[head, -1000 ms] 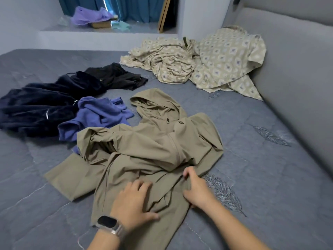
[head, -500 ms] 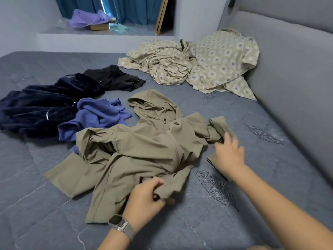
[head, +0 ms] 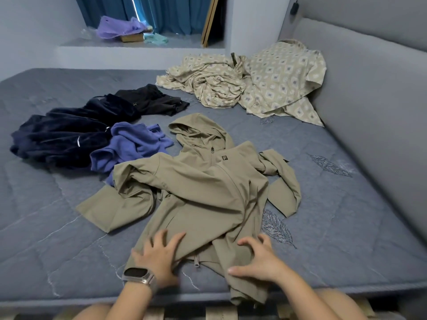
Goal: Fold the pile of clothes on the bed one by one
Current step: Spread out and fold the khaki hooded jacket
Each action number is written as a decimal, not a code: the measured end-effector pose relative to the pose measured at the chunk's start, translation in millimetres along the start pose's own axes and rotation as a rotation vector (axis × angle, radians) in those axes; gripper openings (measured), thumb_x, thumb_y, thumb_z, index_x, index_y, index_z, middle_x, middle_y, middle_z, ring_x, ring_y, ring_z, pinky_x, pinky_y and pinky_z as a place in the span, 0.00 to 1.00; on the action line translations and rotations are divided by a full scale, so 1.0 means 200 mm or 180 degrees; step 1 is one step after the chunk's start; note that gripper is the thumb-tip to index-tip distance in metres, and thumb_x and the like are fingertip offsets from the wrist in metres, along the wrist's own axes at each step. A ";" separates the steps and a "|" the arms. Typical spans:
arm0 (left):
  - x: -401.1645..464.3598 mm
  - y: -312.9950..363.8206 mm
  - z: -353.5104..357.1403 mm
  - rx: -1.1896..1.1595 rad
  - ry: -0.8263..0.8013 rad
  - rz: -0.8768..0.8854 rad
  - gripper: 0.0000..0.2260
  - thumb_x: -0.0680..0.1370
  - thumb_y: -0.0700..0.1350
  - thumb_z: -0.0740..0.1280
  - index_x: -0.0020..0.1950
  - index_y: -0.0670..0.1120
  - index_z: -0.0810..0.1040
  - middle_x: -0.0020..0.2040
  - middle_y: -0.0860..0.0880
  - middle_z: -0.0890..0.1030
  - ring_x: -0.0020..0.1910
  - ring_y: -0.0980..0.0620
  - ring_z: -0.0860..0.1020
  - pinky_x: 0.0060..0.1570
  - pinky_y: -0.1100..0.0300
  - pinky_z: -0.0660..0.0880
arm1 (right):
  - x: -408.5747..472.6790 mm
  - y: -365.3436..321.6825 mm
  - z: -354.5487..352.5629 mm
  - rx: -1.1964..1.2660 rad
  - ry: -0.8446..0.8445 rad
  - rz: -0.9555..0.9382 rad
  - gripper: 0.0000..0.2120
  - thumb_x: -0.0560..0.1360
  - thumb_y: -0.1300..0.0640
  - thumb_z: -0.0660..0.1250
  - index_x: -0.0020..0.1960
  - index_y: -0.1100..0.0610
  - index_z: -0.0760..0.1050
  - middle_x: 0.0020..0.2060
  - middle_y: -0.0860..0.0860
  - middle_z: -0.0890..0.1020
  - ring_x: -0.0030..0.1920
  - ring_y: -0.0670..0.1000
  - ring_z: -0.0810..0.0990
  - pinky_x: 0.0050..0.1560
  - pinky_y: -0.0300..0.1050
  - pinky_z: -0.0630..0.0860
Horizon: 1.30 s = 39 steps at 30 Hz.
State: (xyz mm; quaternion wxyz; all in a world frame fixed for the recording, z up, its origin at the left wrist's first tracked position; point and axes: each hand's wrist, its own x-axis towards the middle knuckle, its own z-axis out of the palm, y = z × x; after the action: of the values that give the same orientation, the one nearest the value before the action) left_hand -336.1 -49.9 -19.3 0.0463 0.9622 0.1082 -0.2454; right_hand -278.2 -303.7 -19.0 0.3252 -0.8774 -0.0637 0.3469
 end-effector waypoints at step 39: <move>-0.67 -0.24 -0.06 -0.5580 0.1887 -0.0159 0.25 0.76 0.26 0.56 0.57 0.55 0.78 0.48 0.49 0.84 0.44 0.50 0.83 0.40 0.62 0.81 | -0.40 0.22 -0.15 0.4008 0.2122 -0.0530 0.10 0.82 0.63 0.56 0.54 0.54 0.75 0.44 0.52 0.80 0.42 0.49 0.80 0.35 0.37 0.80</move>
State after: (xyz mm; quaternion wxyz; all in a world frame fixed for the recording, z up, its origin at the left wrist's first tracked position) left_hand -457.2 -26.7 53.8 0.7228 0.6042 0.2833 0.1796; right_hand -324.3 -381.3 16.5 0.7972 -0.5748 0.1845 0.0054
